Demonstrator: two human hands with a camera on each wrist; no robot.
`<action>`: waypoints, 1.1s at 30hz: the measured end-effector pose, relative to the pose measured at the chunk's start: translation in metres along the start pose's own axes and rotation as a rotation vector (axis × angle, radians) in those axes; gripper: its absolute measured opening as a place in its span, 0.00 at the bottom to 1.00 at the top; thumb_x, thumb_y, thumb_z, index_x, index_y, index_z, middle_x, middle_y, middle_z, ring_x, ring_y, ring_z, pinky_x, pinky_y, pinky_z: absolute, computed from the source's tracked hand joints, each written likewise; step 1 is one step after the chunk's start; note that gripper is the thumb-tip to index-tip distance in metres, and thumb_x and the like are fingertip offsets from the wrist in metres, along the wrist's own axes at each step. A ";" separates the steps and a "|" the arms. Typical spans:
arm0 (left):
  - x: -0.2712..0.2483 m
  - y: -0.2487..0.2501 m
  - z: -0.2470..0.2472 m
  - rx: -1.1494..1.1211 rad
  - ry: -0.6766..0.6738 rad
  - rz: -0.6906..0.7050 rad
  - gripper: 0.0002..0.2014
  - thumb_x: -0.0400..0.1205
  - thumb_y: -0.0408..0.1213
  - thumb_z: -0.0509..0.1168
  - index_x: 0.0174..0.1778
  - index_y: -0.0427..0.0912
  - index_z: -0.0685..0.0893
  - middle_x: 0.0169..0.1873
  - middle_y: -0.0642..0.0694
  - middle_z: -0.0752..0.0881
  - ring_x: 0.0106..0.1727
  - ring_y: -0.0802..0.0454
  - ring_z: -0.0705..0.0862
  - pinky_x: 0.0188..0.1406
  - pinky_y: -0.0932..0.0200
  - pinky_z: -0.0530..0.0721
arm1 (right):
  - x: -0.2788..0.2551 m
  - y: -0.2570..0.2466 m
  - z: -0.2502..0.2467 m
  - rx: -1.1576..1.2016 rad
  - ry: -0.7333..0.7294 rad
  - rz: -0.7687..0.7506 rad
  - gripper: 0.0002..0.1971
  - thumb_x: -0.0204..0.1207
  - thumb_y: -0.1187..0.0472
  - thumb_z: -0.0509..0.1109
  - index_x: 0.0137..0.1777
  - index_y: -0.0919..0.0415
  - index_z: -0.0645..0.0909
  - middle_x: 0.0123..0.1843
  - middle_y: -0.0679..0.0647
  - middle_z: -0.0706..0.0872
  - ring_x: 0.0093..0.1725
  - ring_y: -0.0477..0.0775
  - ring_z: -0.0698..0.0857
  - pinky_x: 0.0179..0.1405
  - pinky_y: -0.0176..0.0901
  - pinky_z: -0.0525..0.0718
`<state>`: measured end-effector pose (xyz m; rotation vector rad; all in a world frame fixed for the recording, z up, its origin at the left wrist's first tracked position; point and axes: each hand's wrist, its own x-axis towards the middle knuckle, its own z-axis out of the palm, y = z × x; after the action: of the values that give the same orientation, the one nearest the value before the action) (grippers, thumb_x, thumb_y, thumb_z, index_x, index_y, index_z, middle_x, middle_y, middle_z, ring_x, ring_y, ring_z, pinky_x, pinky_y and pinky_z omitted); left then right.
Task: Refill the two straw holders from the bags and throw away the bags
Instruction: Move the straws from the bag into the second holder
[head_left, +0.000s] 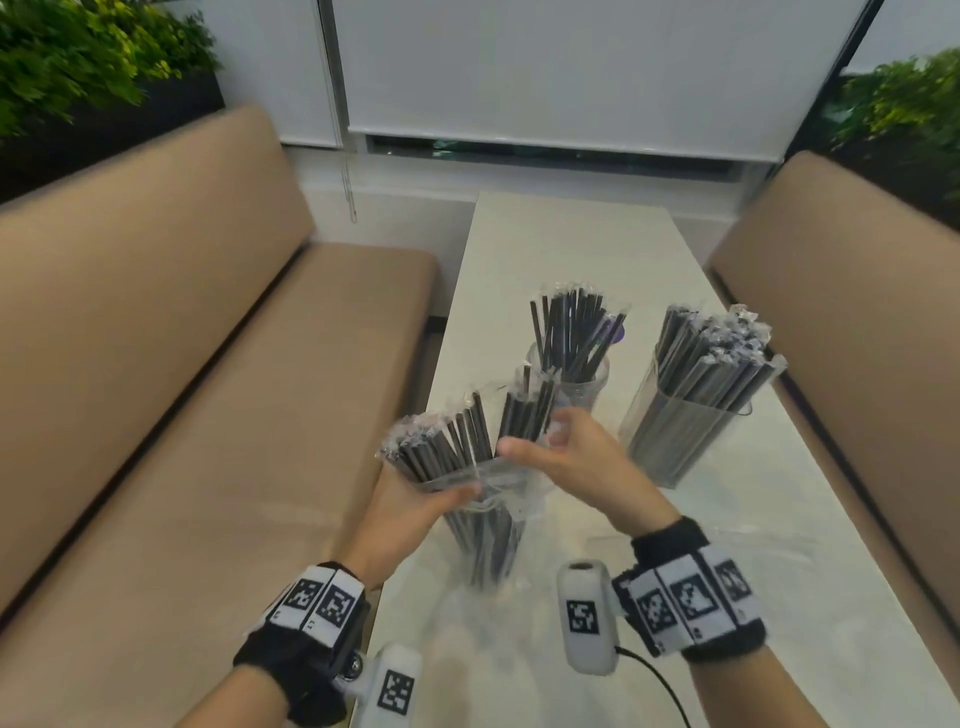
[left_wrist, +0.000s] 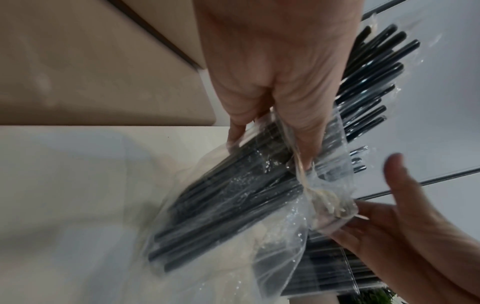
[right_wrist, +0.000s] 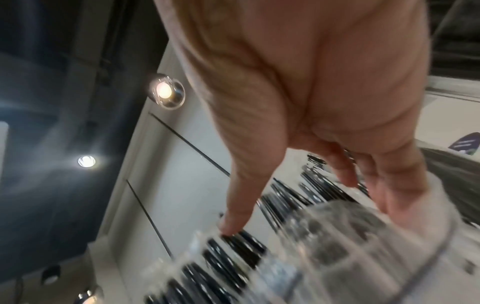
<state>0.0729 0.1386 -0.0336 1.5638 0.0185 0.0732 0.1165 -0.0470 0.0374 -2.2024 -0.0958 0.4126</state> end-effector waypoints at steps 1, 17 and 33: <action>-0.001 -0.001 0.001 0.000 -0.016 -0.003 0.23 0.72 0.24 0.76 0.63 0.42 0.85 0.51 0.51 0.93 0.53 0.55 0.91 0.43 0.67 0.88 | 0.007 0.005 0.008 0.002 0.009 -0.022 0.54 0.61 0.33 0.77 0.81 0.60 0.61 0.74 0.61 0.76 0.66 0.53 0.79 0.64 0.49 0.82; -0.003 -0.001 0.011 -0.031 -0.095 -0.009 0.24 0.72 0.16 0.73 0.61 0.41 0.86 0.47 0.56 0.94 0.51 0.59 0.91 0.43 0.67 0.87 | 0.017 0.019 0.046 0.246 0.041 -0.325 0.13 0.68 0.57 0.80 0.49 0.63 0.88 0.44 0.60 0.93 0.46 0.59 0.92 0.51 0.63 0.89; 0.009 0.009 0.011 0.008 -0.068 -0.020 0.21 0.72 0.21 0.76 0.60 0.40 0.86 0.49 0.52 0.93 0.53 0.60 0.90 0.44 0.72 0.85 | 0.019 -0.003 -0.007 0.463 0.082 -0.444 0.05 0.81 0.66 0.69 0.47 0.69 0.82 0.34 0.57 0.85 0.37 0.49 0.85 0.45 0.33 0.84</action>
<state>0.0818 0.1279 -0.0244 1.5733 -0.0187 0.0040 0.1365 -0.0465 0.0387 -1.6764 -0.3958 0.0806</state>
